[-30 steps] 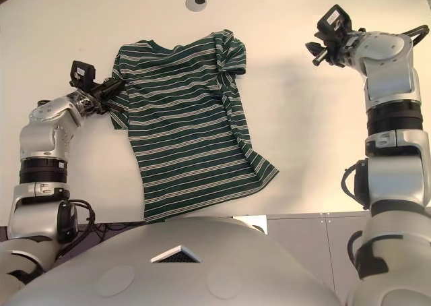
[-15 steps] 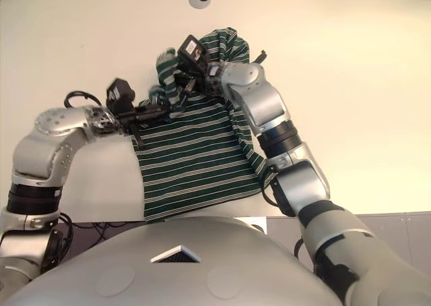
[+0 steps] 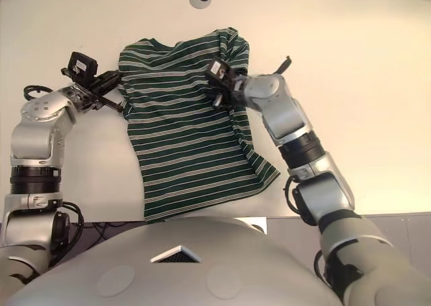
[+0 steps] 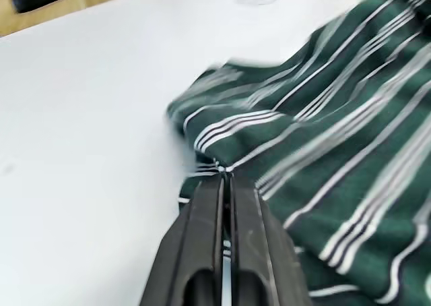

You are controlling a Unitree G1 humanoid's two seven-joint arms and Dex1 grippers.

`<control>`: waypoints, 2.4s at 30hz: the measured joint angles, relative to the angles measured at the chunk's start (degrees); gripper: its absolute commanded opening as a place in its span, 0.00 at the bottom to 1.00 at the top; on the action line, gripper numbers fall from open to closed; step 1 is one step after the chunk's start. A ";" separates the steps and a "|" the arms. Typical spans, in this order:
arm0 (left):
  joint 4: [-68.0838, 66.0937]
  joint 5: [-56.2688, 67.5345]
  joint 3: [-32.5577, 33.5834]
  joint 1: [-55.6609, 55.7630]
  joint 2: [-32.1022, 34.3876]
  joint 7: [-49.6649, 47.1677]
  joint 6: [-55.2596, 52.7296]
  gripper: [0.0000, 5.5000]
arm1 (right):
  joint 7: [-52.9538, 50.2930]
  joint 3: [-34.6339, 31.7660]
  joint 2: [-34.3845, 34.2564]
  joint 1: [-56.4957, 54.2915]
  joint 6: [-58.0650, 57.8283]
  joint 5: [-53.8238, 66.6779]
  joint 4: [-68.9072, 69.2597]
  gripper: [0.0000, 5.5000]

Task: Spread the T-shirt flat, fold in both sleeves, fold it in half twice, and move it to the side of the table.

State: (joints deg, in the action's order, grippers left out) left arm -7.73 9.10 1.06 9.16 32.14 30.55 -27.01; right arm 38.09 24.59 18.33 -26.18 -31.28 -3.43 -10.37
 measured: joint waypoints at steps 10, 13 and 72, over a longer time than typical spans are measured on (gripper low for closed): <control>-6.23 -4.86 -0.71 -0.34 -0.95 -4.21 6.51 0.01 | -1.94 -8.56 11.83 -4.37 9.69 -3.96 -16.13 0.25; -8.52 -5.10 -0.16 0.41 -1.46 -5.18 8.95 0.06 | -2.18 -9.87 11.55 -6.37 12.38 -3.78 -18.35 0.25; -7.85 10.60 -0.26 4.37 -4.32 13.84 -7.46 0.17 | 6.09 -0.15 -11.25 -10.97 27.16 -5.38 -33.62 0.25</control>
State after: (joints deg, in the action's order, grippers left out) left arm -15.58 19.69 0.80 13.53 27.82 44.38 -34.47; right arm 44.18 24.45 7.08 -37.14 -4.12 -8.81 -43.99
